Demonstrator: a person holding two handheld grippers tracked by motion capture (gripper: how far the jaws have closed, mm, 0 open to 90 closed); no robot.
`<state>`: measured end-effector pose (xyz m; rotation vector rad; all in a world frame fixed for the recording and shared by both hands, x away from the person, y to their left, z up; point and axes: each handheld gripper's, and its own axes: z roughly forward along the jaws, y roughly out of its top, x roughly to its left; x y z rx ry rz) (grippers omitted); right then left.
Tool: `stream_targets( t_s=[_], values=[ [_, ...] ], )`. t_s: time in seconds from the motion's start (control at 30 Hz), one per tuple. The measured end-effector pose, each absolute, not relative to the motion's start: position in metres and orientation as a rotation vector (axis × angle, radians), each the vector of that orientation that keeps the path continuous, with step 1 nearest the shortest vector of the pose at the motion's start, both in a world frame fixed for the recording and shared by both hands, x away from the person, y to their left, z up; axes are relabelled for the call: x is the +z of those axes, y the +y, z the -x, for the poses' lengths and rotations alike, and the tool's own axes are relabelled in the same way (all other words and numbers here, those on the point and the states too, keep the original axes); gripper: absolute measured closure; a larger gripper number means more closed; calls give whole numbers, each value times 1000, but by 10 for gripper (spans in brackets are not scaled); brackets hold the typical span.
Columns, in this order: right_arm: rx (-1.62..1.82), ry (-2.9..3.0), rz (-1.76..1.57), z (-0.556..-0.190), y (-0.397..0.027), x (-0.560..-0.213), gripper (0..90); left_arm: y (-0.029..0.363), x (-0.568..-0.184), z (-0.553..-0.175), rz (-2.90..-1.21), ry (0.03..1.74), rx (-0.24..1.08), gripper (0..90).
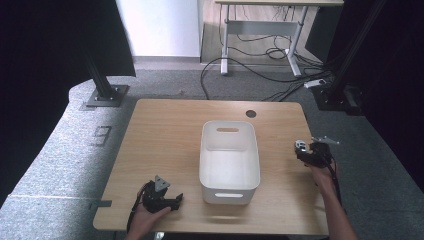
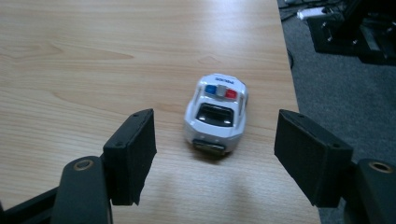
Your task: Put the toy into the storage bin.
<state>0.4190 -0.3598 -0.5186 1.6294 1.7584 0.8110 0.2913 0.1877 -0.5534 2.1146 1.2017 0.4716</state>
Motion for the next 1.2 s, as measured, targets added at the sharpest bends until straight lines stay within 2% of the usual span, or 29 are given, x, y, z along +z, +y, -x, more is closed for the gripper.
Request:
stream_targets(
  t_s=[1.2],
  values=[
    [794,1752,-1686,-459,-361,-528,279,188,-553,-291,-2115,1204,471,130]
  ],
)
